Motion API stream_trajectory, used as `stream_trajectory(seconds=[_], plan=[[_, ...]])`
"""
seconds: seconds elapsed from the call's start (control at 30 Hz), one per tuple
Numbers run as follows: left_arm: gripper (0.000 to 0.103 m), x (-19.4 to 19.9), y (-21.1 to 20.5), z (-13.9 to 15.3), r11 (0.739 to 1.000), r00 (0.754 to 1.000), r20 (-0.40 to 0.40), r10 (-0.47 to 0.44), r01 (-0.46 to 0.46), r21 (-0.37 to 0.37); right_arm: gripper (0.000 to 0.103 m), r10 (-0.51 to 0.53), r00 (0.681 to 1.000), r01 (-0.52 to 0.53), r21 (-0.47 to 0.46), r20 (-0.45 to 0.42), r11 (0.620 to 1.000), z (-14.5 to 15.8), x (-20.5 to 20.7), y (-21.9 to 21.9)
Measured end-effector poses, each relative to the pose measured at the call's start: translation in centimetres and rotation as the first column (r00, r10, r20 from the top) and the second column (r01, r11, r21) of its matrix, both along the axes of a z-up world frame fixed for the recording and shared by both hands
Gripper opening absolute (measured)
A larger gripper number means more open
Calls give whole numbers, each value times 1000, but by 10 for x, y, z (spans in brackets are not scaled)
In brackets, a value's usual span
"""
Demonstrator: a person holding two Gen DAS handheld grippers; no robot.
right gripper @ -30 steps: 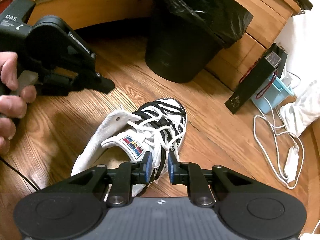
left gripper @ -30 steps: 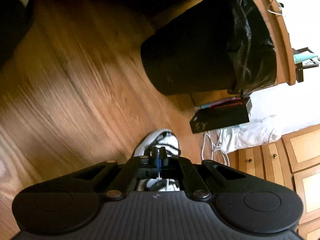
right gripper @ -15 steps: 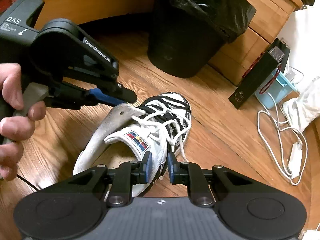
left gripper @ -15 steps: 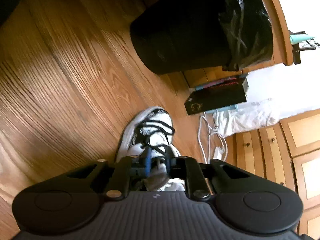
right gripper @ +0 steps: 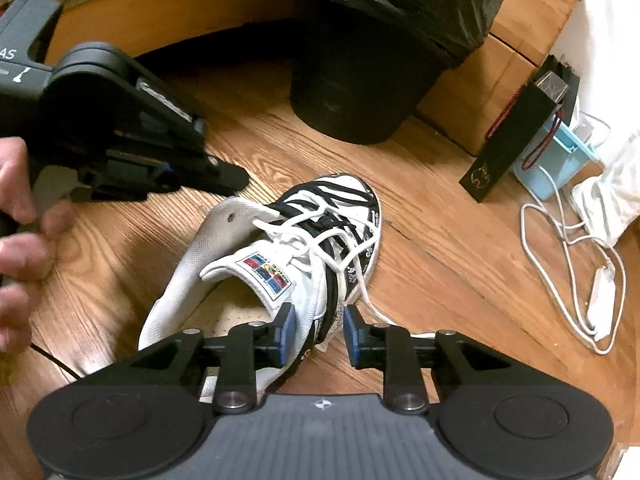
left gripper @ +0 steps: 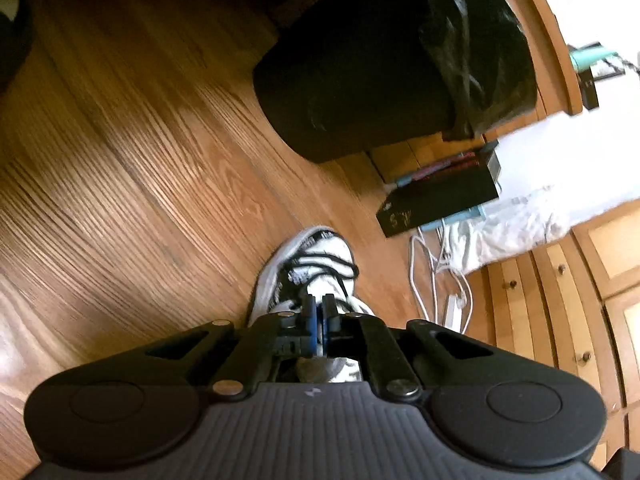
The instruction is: Lace up shoes with both hands
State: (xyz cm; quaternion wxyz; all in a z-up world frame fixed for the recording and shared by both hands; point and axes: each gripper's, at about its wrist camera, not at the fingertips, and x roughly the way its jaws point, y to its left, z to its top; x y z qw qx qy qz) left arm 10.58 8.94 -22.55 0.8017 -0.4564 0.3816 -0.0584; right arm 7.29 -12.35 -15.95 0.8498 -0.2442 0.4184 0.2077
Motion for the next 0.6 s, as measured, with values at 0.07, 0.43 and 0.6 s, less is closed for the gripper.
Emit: stream_trajectory(seconds=[0.07, 0.43, 0.6], plan=[[3, 0, 9, 1, 999, 1000, -5, 30, -30, 12, 28, 0, 1000, 0, -2, 1, 1000, 0, 0, 1], [3, 22, 46, 74, 989, 969, 201, 143, -149, 17, 28, 9, 1000, -9, -16, 9, 1000, -1, -4, 3], [3, 31, 45, 113, 990, 944, 308, 119, -136, 35, 28, 9, 1000, -9, -19, 8, 1000, -1, -4, 4]])
